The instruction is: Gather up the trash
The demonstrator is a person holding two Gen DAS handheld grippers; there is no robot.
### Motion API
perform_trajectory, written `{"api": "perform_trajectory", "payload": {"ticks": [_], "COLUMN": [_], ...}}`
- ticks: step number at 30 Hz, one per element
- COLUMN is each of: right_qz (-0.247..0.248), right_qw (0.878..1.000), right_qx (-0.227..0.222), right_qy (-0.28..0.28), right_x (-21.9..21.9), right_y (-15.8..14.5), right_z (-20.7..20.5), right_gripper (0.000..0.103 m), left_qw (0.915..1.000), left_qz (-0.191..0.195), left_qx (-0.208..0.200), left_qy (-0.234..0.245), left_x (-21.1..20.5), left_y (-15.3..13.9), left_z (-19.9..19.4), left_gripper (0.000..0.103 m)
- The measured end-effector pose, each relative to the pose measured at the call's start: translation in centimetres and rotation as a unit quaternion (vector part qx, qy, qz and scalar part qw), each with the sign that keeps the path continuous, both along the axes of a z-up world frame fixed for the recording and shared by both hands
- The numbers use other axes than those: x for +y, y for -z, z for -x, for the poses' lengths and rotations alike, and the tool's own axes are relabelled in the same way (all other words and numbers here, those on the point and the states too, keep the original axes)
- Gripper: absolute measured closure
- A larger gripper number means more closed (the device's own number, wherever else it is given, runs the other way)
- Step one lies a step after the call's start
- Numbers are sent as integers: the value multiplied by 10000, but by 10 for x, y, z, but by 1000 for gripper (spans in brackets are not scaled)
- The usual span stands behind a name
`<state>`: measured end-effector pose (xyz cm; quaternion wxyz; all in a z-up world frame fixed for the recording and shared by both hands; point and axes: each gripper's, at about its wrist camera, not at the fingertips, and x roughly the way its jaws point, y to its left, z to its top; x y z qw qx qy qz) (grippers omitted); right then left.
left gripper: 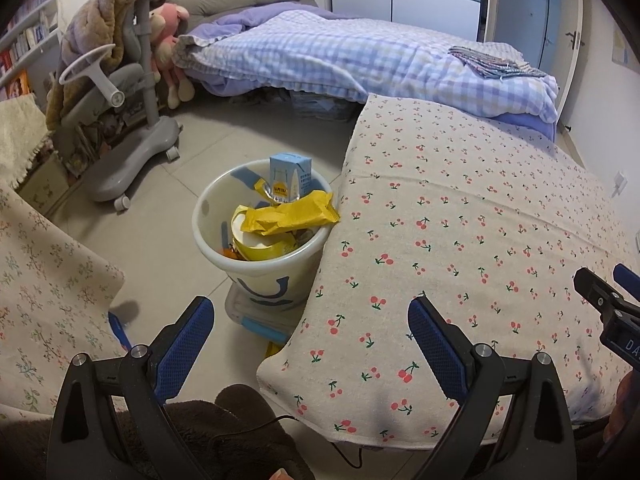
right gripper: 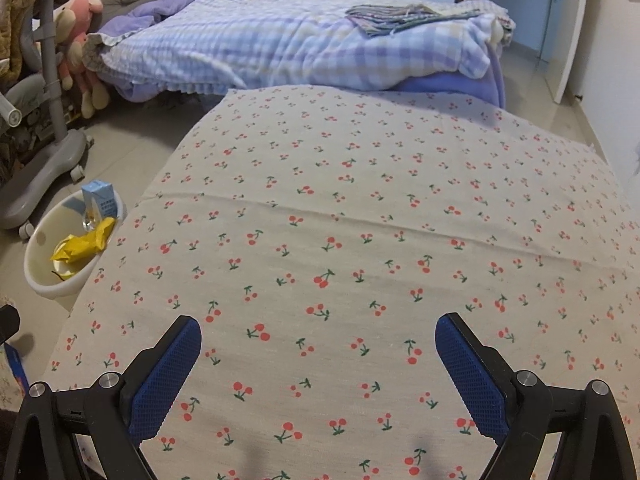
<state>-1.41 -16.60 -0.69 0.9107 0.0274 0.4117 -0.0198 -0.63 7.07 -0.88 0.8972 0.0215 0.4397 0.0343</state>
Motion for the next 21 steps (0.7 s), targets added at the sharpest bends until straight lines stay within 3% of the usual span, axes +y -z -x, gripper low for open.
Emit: {"api": "perform_trajectory", "payload": {"ticks": [21], "right_qz": [29], "right_qw": [10000], "right_qx": [-57], "right_qy": [-5], "right_x": [2], "right_y": [-1], "right_z": [-1], "right_gripper": [6], "left_qw": [10000], "left_qz": [10], "left_qx": [13], "left_qy": [86], "left_x": [-6], "left_y": [3], "left_z": [0], "left_gripper": [4]}}
